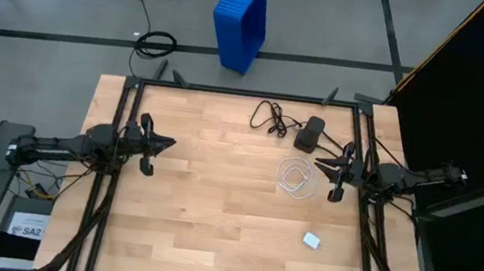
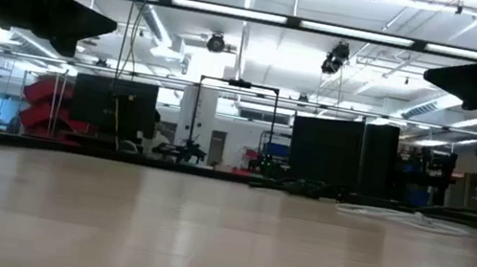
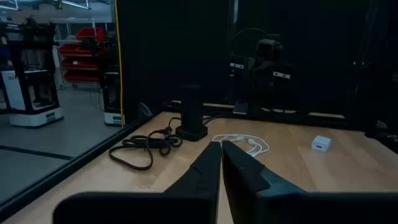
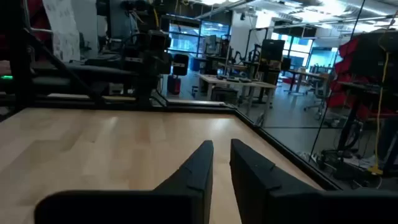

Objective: Insert USB

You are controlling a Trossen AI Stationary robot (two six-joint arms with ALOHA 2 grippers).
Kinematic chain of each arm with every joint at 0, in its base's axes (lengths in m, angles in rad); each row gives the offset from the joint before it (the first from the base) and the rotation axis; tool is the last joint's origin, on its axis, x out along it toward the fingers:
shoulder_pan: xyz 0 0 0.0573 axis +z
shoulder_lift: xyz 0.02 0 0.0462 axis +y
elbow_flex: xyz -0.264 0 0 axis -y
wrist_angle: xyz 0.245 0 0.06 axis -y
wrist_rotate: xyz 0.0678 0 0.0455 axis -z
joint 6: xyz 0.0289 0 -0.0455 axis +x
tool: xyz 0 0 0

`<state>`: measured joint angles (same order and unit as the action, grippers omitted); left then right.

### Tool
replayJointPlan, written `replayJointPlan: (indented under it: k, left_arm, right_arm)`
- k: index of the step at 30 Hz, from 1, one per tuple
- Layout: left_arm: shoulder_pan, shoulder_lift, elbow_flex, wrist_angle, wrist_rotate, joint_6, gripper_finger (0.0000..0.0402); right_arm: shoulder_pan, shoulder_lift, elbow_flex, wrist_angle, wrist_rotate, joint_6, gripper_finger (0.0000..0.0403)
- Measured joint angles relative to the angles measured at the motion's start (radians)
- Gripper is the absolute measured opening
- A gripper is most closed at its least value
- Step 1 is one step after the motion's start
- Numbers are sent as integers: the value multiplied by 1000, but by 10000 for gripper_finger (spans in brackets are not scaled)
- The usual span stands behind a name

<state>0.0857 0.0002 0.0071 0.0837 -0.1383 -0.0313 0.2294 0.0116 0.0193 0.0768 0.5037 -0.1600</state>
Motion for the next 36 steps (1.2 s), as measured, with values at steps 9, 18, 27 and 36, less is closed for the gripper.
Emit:
replayJointPlan:
  k: [9, 18, 27, 36]
  left_arm:
    - [0, 0, 0, 0, 0, 0, 1]
    - [0, 0, 0, 0, 0, 0, 1]
    - [0, 0, 0, 0, 0, 0, 1]
    - [0, 0, 0, 0, 0, 0, 1]
  right_arm:
    - [0, 0, 0, 0, 0, 0, 32]
    - [0, 0, 0, 0, 0, 0, 46]
    - [0, 0, 0, 0, 0, 0, 40]
    - [0, 0, 0, 0, 0, 0, 26]
